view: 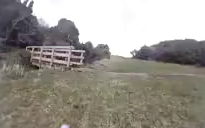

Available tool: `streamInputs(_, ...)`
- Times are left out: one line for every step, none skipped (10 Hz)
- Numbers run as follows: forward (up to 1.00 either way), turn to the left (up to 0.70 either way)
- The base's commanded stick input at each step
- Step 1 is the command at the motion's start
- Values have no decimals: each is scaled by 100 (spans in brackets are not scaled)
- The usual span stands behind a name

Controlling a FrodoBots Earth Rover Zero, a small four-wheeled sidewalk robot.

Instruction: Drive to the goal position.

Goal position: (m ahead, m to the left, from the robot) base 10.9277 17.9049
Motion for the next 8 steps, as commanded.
streamInputs(100, 0)
streamInputs(100, 0)
streamInputs(100, 0)
streamInputs(100, 0)
streamInputs(100, -8)
streamInputs(100, -25)
streamInputs(100, -40)
streamInputs(100, -40)
